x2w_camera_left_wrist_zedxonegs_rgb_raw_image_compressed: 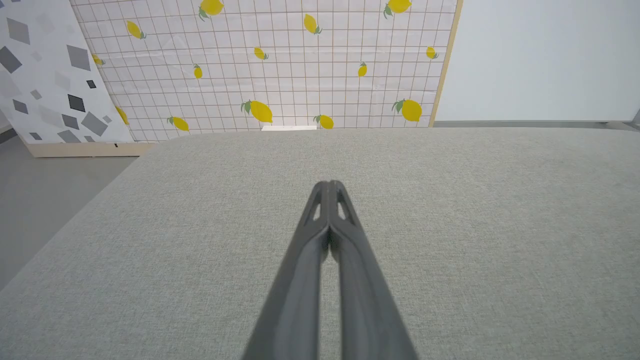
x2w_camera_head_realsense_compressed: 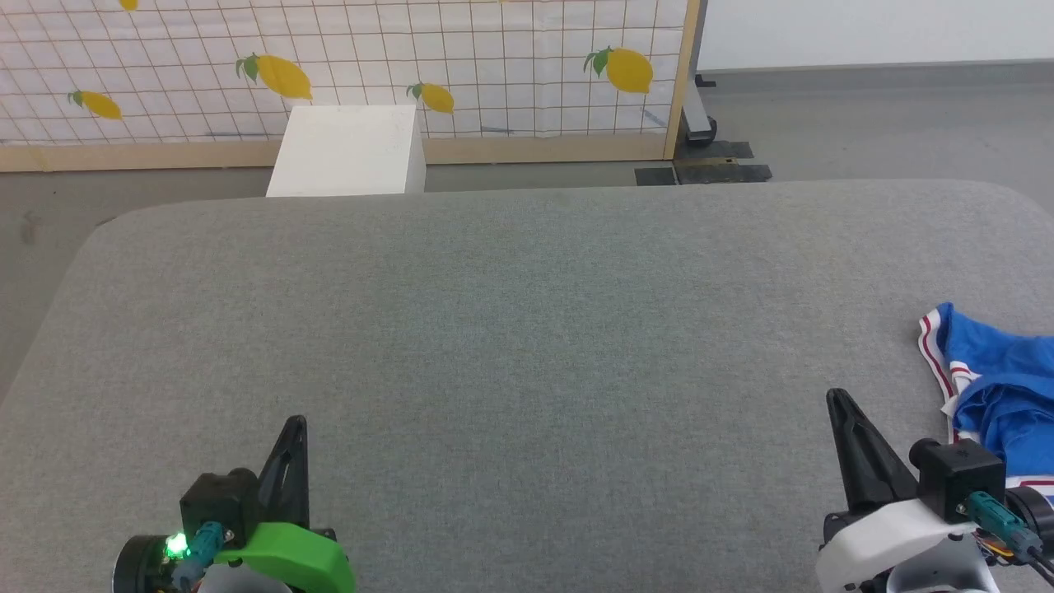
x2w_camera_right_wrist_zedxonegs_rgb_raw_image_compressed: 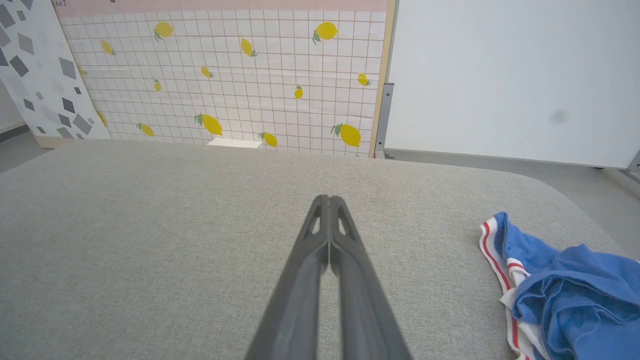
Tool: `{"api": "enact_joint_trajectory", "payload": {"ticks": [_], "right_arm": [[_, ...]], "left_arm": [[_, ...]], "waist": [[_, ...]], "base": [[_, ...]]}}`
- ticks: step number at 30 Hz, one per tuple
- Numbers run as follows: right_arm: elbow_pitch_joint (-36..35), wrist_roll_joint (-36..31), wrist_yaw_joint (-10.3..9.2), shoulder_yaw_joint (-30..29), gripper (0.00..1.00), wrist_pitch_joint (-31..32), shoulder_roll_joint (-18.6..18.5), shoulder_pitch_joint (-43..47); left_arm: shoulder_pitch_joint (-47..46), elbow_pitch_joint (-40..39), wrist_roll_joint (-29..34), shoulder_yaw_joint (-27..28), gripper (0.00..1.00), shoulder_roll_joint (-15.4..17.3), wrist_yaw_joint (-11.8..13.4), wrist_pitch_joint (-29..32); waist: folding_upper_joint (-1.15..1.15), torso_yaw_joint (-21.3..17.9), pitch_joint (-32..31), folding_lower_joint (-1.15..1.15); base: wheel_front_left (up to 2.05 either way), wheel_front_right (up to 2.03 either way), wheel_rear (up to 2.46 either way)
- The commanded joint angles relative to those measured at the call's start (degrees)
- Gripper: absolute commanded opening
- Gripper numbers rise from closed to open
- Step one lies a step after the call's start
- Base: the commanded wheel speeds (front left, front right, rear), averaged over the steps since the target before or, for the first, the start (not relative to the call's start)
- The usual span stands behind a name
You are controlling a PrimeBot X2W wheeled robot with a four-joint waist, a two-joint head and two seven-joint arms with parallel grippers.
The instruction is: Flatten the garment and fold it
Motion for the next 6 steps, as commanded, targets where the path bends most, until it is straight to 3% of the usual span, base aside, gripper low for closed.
{"api": "enact_joint_trajectory", "payload": {"ticks": [1, 6], "right_arm": [[0.2, -0.5, -0.05, 0.2, 0.0, 0.2, 0.2, -1.1], [0.4, -0.6, -0.05, 0.3, 0.0, 0.3, 0.2, -1.4]], "left_arm": [[-1.3, -0.2, 1.1, 0.4, 0.0, -0.6, -0.2, 0.4], [-1.5, -0.4, 1.9, 0.9, 0.0, -1.1, -0.4, 0.9]], "waist": [[0.34, 0.0, 0.0, 0.0], [0.37, 0.1, 0.1, 0.0]], "base": [[0.0, 0.0, 0.0], [0.0, 0.0, 0.0]]}}
